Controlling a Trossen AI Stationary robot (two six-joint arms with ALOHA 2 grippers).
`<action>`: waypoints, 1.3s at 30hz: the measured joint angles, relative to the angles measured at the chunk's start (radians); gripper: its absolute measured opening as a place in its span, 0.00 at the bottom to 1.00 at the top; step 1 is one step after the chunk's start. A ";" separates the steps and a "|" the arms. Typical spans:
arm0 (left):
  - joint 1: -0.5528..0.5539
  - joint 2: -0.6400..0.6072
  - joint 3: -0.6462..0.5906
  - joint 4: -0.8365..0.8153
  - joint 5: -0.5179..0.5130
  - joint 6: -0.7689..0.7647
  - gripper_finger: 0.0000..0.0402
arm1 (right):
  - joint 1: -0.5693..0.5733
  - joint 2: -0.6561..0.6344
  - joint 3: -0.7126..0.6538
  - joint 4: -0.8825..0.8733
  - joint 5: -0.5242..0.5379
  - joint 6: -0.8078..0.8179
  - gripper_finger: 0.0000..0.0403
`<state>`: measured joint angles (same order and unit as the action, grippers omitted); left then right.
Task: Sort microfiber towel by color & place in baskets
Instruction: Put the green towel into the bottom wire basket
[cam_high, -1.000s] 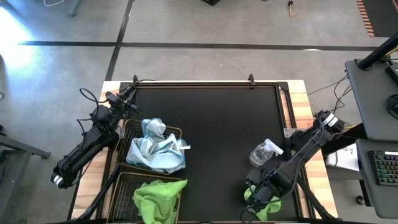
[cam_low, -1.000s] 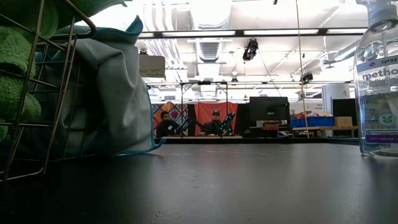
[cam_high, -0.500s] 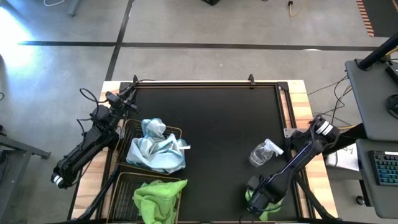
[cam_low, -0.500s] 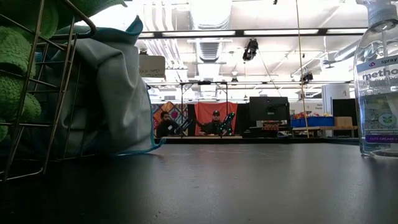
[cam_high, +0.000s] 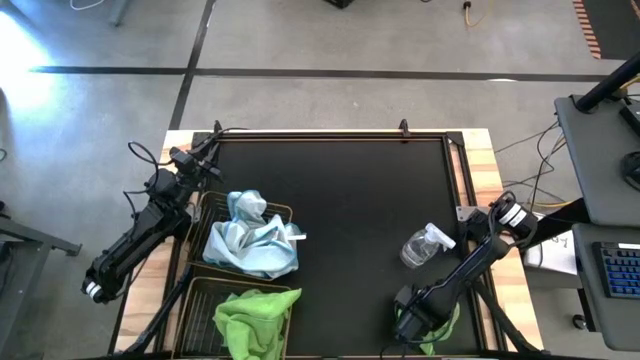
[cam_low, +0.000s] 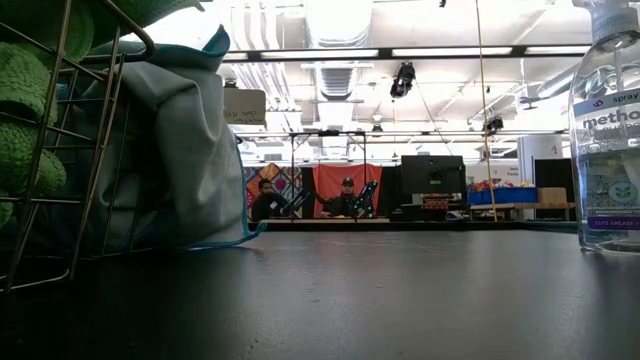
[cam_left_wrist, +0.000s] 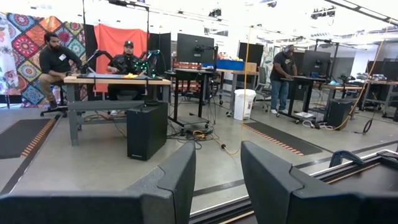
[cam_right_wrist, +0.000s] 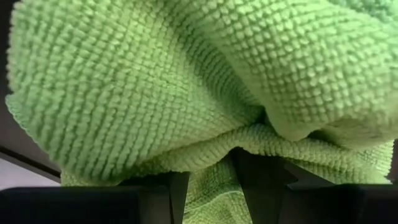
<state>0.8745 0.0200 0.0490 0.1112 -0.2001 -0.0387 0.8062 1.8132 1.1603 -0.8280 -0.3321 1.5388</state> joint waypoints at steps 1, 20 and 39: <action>0.000 0.000 0.000 0.000 0.000 0.000 0.28 | 0.000 0.003 0.000 0.000 0.000 -0.005 0.30; 0.000 0.000 0.000 0.000 0.000 0.000 0.28 | -0.001 -0.003 0.012 0.042 -0.047 -0.076 0.03; 0.000 0.000 0.000 0.000 0.000 0.000 0.28 | -0.008 -0.155 0.337 0.048 0.420 -0.287 0.03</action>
<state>0.8743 0.0204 0.0490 0.1111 -0.2001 -0.0387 0.7982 1.6578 1.4975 -0.7804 0.0878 1.2519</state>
